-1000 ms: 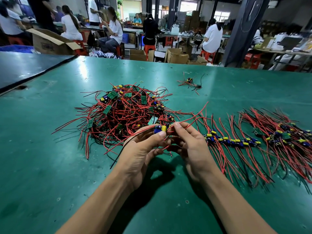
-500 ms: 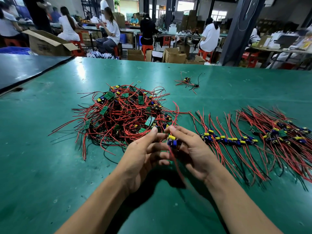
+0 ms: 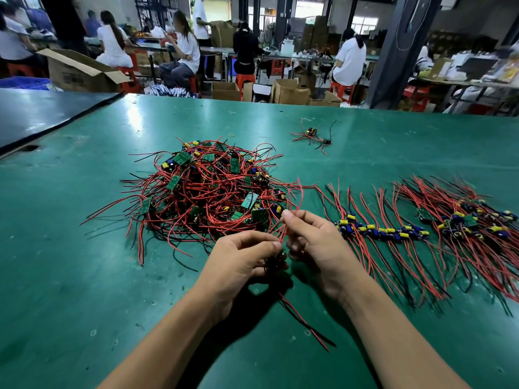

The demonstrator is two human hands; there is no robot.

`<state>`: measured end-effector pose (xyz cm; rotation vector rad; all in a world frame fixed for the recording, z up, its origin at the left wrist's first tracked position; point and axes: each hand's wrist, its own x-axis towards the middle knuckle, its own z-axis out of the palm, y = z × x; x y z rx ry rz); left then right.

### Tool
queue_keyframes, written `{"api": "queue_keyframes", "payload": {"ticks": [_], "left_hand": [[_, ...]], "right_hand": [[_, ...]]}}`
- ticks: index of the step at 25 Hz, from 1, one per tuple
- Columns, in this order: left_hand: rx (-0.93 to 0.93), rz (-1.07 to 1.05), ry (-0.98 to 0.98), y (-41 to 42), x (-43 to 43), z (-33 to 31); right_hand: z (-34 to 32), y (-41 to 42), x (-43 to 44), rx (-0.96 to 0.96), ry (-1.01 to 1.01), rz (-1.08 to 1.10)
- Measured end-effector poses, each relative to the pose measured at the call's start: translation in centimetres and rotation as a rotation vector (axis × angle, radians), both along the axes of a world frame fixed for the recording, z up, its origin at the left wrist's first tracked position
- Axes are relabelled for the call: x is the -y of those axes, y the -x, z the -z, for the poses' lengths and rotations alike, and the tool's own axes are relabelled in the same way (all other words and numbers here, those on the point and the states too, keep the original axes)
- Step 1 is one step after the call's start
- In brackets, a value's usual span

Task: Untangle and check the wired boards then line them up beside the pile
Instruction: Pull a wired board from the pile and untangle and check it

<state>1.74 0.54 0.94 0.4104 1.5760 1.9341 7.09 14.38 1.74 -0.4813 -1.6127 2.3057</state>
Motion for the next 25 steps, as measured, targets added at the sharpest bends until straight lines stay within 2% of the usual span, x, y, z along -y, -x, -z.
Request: {"api": "queue_keyframes", "payload": {"ticks": [4, 12, 17, 25], "left_hand": [[-0.065, 0.027, 0.051, -0.1, -0.1, 0.1], [-0.073, 0.015, 0.080, -0.3, -0.2, 0.2], [-0.079, -0.006, 0.052, -0.1, 0.0, 0.1], [-0.080, -0.082, 0.101, -0.2, 0.0, 0.2]], "right_hand": [[-0.4, 0.0, -0.5, -0.019, -0.024, 0.090], [-0.1, -0.2, 0.0, -0.058, -0.058, -0.011], [0.6, -0.8, 0.2, 0.060, -0.523, -0.055], [0.4, -0.9, -0.1, 0.072, -0.682, 0.036]]}}
